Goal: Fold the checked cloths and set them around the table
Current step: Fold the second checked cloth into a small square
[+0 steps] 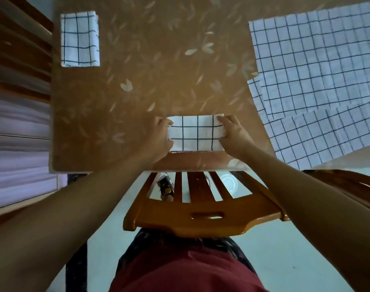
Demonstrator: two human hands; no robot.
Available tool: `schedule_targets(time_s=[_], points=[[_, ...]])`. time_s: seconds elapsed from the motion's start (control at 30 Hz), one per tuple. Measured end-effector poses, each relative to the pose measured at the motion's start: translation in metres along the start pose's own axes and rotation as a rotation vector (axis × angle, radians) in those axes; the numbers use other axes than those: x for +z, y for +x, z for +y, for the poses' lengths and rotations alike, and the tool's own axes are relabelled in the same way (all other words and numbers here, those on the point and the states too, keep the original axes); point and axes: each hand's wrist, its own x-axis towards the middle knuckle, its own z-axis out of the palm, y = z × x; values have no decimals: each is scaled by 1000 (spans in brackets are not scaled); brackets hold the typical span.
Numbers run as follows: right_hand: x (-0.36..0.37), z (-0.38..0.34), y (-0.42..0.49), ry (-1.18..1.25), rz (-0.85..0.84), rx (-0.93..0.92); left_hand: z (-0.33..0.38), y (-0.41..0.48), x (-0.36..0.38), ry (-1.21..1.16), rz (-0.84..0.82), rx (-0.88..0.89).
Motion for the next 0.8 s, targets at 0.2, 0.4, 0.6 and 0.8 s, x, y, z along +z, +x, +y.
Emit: schedule_targets(time_s=[0.2,0.4,0.6,0.8], points=[[11,5,3,-252,47,7,-11,6,11,186,143,-74],[32,-1,14,-452,87,-286,-8,16,32,478,186,231],[64,13,35,-636,84,-427,-18,35,61,687,120,415],[72,34,46,-720,169,-488,-32,43,73,699,260,476]])
